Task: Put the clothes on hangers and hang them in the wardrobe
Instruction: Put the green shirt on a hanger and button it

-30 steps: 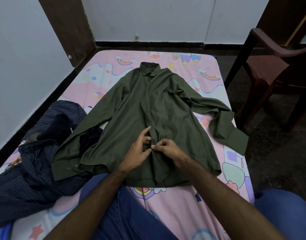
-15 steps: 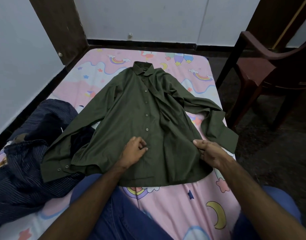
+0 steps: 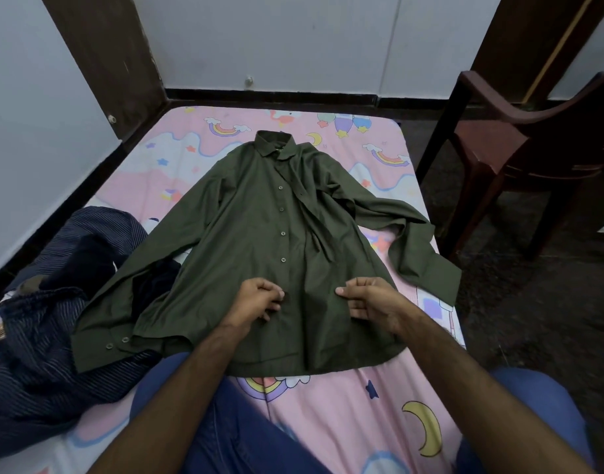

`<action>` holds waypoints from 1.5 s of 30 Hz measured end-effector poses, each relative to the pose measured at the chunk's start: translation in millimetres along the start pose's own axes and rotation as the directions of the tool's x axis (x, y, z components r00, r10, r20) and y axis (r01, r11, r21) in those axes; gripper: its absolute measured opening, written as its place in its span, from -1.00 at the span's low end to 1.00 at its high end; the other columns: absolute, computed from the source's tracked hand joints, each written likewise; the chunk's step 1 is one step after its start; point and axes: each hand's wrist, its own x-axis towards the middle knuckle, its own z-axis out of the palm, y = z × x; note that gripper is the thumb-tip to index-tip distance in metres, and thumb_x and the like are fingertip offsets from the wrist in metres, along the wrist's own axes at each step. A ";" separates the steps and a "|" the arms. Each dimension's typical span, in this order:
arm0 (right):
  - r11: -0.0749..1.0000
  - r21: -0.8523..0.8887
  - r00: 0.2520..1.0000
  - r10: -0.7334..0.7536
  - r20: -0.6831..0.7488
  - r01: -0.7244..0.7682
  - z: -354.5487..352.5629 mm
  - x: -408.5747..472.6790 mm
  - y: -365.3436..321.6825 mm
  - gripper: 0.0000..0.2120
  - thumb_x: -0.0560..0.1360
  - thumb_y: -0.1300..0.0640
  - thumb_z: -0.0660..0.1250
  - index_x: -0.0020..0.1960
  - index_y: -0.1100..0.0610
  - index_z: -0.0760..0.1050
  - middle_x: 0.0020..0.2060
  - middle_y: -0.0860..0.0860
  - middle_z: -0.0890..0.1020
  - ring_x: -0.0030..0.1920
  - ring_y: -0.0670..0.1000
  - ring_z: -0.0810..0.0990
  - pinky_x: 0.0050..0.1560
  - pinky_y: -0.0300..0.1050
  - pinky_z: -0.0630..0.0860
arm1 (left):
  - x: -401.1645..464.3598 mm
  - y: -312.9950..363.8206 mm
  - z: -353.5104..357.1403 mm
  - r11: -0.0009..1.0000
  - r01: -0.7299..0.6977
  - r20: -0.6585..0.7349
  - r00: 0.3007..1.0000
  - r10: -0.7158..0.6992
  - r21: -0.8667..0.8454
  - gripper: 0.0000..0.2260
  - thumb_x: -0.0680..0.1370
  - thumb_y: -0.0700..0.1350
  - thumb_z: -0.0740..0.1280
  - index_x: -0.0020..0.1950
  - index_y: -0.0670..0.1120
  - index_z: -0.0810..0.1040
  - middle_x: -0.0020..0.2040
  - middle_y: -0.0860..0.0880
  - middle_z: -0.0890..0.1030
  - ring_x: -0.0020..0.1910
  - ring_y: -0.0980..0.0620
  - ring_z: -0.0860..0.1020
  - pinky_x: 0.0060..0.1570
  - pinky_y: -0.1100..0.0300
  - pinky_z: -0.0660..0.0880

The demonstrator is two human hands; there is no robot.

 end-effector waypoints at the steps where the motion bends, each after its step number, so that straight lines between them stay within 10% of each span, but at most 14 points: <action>1: 1.000 0.014 1.000 -0.017 0.004 0.017 9.7 3.6 -0.5 -0.81 0.46 0.25 0.53 -0.22 0.08 0.56 -0.18 0.10 0.63 -0.30 -0.02 0.56 -0.30 -0.20 0.61 | -4.8 0.1 -2.6 0.994 0.017 0.015 1.000 -0.015 -0.105 -0.91 0.54 -0.34 0.40 -0.11 -0.18 0.56 -0.26 -0.08 0.63 -0.48 0.15 0.57 -0.63 0.31 0.39; 9: 0.981 -0.163 0.989 -0.123 -0.079 0.109 86.2 32.5 9.0 -0.74 0.49 0.25 0.50 -0.29 0.09 0.48 -0.51 -0.10 0.52 -0.50 -0.16 0.46 -0.47 -0.30 0.40 | -11.3 -6.6 -8.4 0.942 0.036 0.012 0.999 -0.034 -0.334 -0.92 0.55 -0.35 0.38 -0.09 -0.21 0.57 -0.23 -0.12 0.63 -0.43 0.11 0.60 -0.56 0.25 0.49; 16: 0.843 -0.506 0.925 -0.321 -0.203 0.181 103.6 54.2 39.5 -0.77 0.34 0.16 0.61 -0.28 0.04 0.54 -0.39 -0.08 0.60 -0.38 -0.13 0.50 -0.29 -0.19 0.42 | -8.1 -11.8 -7.2 0.953 -0.005 -0.012 1.000 0.001 -0.303 -0.94 0.54 -0.36 0.40 -0.09 -0.24 0.58 -0.23 -0.16 0.63 -0.42 0.14 0.58 -0.56 0.26 0.50; 40: 0.883 -0.246 0.881 -0.445 -0.160 0.401 96.9 51.6 64.2 -0.97 0.49 0.25 0.50 -0.08 0.20 0.71 -0.21 0.04 0.75 -0.16 -0.07 0.69 -0.05 -0.20 0.59 | 1.8 -19.0 0.7 0.982 -0.066 -0.037 0.997 0.060 -0.178 -0.89 0.53 -0.37 0.40 -0.14 -0.20 0.59 -0.28 -0.13 0.61 -0.36 0.11 0.58 -0.52 0.27 0.53; 45: 0.881 -0.193 0.877 -0.460 -0.136 0.432 91.3 49.2 66.4 -0.76 0.58 0.24 0.41 -0.26 0.20 0.67 -0.33 -0.06 0.70 -0.27 -0.20 0.58 -0.17 -0.32 0.47 | -0.7 -16.2 2.8 0.972 -0.079 -0.067 0.996 0.065 -0.221 -0.90 0.54 -0.22 0.46 -0.13 -0.22 0.60 -0.30 -0.11 0.62 -0.35 0.09 0.58 -0.51 0.25 0.53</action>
